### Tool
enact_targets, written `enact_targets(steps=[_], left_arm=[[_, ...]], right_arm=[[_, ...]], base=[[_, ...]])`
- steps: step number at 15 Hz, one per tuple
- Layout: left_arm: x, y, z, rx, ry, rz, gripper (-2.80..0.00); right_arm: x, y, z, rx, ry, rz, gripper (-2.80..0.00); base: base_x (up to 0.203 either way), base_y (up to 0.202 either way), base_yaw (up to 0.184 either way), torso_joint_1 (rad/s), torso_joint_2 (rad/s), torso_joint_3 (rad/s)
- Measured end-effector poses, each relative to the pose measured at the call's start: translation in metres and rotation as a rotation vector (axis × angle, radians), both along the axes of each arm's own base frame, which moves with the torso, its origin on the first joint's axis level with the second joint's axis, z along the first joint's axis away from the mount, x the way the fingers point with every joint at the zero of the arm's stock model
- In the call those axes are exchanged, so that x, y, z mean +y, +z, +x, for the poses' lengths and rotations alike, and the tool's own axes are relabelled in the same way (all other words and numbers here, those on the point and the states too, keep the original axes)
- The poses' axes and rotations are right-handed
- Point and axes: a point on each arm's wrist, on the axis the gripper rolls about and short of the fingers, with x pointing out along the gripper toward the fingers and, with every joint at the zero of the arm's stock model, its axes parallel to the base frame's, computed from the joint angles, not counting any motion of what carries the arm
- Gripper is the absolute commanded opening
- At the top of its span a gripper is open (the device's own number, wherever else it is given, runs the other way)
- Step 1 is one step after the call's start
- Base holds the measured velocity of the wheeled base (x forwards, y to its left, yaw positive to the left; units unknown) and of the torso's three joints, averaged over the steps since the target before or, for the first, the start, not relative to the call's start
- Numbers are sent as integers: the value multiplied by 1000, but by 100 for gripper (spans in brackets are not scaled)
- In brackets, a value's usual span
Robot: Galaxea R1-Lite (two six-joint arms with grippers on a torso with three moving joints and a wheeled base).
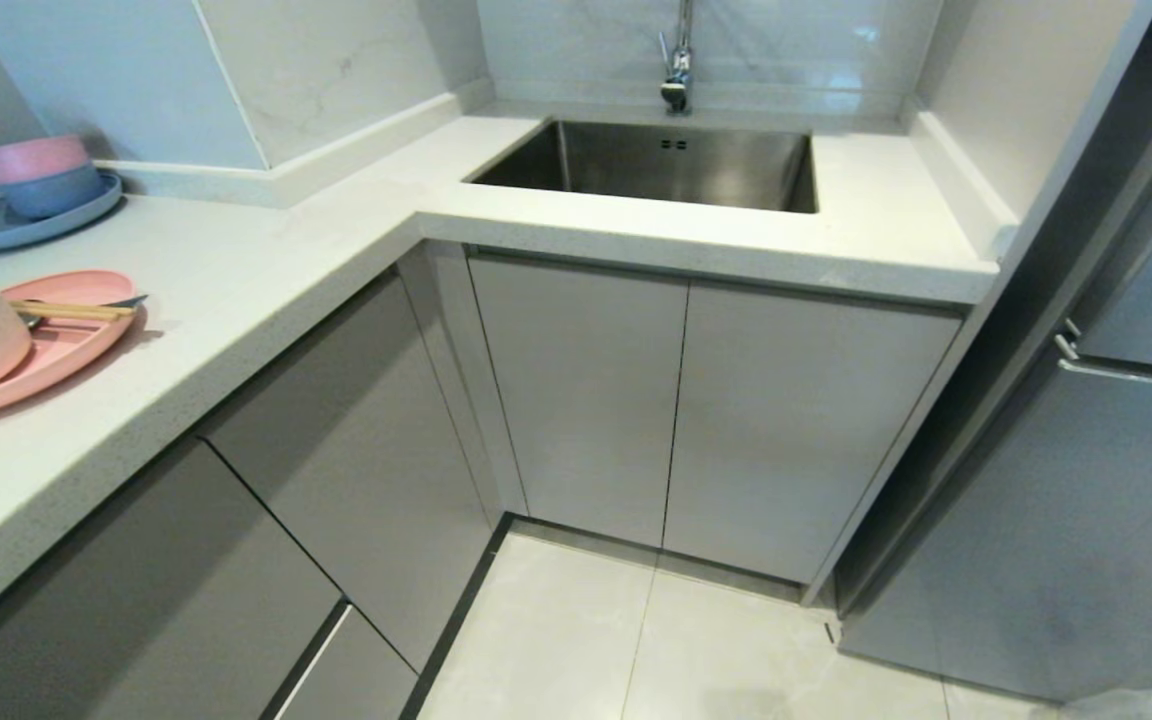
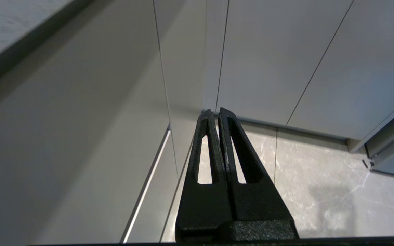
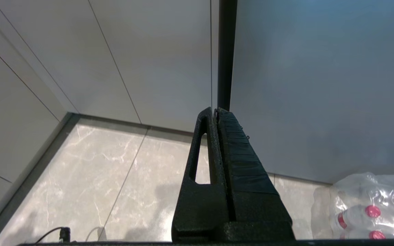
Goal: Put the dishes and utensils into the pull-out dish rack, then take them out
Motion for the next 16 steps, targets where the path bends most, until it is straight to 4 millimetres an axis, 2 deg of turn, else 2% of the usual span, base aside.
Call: enact_targets(steps=[16], left_arm=[[0,0,0,0,1,0,-280]], right_arm=[[0,0,0,0,0,0,-280]], base=[[0,0,0,4,2,203]])
